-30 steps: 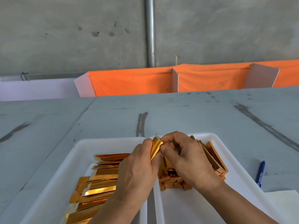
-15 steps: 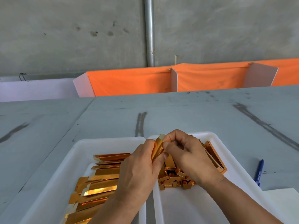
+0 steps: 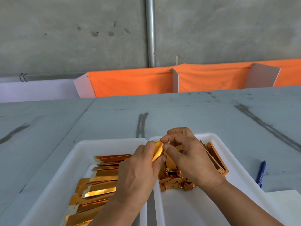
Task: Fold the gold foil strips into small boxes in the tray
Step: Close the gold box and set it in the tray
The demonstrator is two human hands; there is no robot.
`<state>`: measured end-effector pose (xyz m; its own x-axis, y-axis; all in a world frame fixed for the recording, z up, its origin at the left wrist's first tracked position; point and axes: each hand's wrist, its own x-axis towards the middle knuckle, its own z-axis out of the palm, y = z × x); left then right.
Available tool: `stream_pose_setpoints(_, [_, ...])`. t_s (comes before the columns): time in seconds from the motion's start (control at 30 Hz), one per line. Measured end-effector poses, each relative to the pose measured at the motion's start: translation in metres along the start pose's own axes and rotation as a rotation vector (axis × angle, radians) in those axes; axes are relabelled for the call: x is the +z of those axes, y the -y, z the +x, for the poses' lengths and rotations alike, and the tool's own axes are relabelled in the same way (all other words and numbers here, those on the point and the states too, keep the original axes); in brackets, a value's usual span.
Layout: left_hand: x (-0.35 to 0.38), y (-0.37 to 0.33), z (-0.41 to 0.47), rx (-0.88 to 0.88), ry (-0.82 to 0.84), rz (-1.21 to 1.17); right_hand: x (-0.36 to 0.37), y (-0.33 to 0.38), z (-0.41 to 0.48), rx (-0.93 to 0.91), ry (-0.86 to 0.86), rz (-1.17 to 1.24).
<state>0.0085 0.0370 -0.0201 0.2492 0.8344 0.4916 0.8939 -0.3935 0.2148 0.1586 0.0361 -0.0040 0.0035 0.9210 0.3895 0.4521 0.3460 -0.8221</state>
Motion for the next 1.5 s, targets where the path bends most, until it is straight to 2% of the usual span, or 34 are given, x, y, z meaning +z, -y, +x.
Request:
stream_pose_setpoints(0.17, [-0.003,-0.003,0.0,0.01,-0.003,0.093,-0.001,-0.002,0.001,0.125,0.011,0.16])
stream_pose_setpoints(0.4, [-0.007,-0.009,-0.001,-0.019,0.009,0.239,0.002,0.005,-0.001,0.075,-0.074,0.051])
stream_pose_setpoints(0.63, [-0.009,-0.012,-0.001,-0.023,0.032,0.25,-0.001,0.005,0.001,0.235,-0.009,0.157])
stream_pose_setpoints(0.77, [-0.006,-0.008,-0.002,-0.001,0.043,0.188,-0.004,0.007,0.0,0.266,0.045,0.185])
stream_pose_setpoints(0.93, [0.0,-0.008,-0.003,0.013,0.052,-0.069,-0.008,0.013,0.001,0.327,0.157,0.364])
stream_pose_setpoints(1.1, [0.002,-0.005,-0.003,0.023,-0.001,-0.193,-0.011,0.005,0.007,0.447,-0.027,0.406])
stream_pose_setpoints(1.17, [0.003,-0.005,-0.004,0.047,0.004,-0.207,-0.012,0.003,0.007,0.495,0.025,0.395])
stream_pose_setpoints(1.27, [0.003,-0.004,-0.004,0.061,0.014,-0.19,-0.012,0.003,0.006,0.475,0.104,0.391])
stream_pose_setpoints(1.33, [0.003,-0.004,-0.004,0.063,0.013,-0.19,-0.014,0.004,0.006,0.427,0.068,0.384])
stream_pose_setpoints(1.47, [0.002,-0.005,-0.005,0.063,0.031,-0.222,-0.014,0.005,0.004,0.253,-0.054,0.153])
stream_pose_setpoints(1.5, [0.001,-0.005,-0.005,0.056,0.025,-0.249,-0.014,0.006,0.003,0.249,-0.051,0.199])
